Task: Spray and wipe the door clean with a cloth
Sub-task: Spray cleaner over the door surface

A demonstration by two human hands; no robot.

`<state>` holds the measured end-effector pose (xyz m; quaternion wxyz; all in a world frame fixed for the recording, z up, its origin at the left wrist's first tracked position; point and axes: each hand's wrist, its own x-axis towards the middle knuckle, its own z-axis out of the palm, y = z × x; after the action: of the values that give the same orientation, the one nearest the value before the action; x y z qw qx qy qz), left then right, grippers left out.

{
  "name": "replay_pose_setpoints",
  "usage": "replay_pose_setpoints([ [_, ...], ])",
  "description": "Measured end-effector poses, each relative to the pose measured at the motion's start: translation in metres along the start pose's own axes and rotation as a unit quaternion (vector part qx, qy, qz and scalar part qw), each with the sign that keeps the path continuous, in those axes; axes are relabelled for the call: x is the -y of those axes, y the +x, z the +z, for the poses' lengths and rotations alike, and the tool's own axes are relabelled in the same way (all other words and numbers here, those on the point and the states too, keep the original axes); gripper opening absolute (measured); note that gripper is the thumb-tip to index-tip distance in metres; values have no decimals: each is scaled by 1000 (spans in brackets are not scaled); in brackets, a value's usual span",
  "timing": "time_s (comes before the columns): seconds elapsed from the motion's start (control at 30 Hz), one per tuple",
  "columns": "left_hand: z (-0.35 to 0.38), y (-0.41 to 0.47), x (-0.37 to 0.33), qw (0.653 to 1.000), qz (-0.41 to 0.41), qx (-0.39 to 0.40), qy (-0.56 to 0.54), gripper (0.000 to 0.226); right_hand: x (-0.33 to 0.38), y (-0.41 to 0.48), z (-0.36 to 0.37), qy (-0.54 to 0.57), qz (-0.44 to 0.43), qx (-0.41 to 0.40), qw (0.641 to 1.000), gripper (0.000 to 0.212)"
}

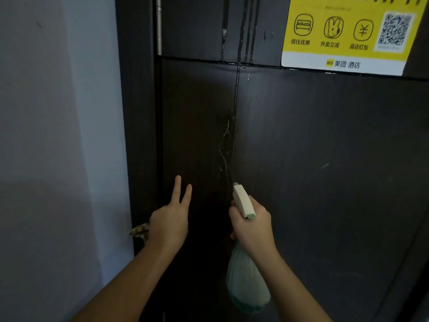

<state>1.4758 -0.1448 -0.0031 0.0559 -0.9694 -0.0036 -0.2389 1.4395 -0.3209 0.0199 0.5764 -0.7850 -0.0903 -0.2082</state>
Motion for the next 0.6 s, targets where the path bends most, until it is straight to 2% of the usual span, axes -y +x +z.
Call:
replay_pose_setpoints([
  [0.3,28,-13,-16,1000,-5,20,9,89,-45,-35,-4,0,49,41,998,12],
  [0.6,51,-29,-24,999,9,49,2,88,-69,-45,-5,10,43,12,999,15],
])
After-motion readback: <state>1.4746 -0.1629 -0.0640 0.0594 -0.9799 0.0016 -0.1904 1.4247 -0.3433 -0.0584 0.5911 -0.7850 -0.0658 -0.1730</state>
